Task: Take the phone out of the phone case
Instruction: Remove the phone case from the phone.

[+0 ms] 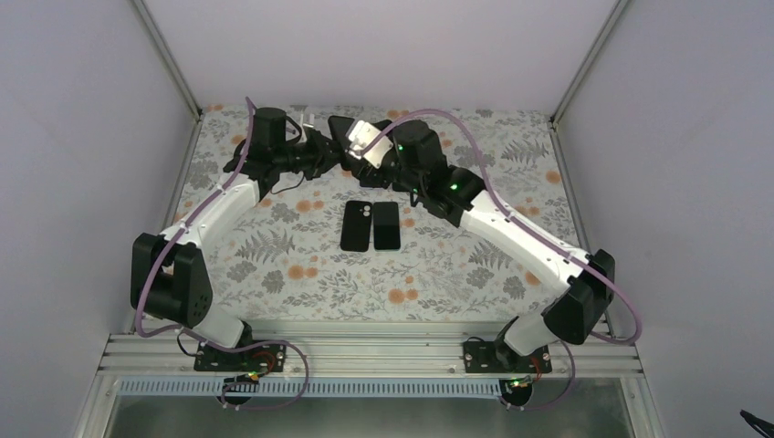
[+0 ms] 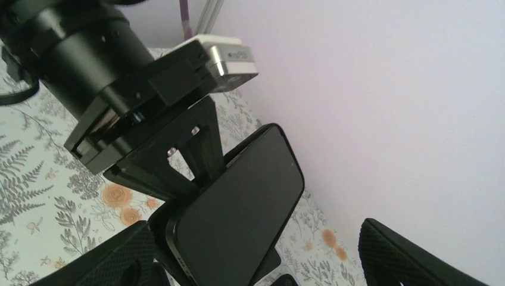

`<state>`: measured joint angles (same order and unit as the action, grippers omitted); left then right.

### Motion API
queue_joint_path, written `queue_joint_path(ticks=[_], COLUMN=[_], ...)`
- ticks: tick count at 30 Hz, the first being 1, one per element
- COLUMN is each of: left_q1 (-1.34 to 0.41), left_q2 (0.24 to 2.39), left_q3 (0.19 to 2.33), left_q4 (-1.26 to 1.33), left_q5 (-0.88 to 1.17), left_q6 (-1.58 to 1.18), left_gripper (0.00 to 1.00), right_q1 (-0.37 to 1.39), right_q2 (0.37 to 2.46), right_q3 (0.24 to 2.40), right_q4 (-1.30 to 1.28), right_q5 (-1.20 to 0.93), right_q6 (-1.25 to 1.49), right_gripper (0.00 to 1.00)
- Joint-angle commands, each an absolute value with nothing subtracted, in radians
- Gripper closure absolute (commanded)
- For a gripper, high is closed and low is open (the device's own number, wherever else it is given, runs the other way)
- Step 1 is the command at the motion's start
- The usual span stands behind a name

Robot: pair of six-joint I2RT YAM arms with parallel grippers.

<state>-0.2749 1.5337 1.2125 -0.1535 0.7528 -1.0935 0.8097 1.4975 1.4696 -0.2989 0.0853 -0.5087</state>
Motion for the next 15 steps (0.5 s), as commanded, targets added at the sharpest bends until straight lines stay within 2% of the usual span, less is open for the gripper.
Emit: queue_joint_path(ticks=[1,11,15], left_q1=[-0.268,-0.269,-0.270], left_q2=[1.530,1.537,1.539], left_q3=[1.227,1.220,1.222], left_q4=[-0.106,-0.101,-0.098], left_q5=[0.766,0.764,0.768], left_q6=[-1.114,-1.114,-1.116], left_gripper=[0.98,0.98,0.98], right_q1=[0.838,0.862,0.865], right_q2=[1.526,1.595,1.624], right_q3=[1.434,1.420,1.419], right_q4=[-0.215,-0.160,-0.131], right_q5=[0.180,0.240,0.283], right_q6=[-0.554,-0.575,-0.591], right_gripper=[0.21,0.25,0.30])
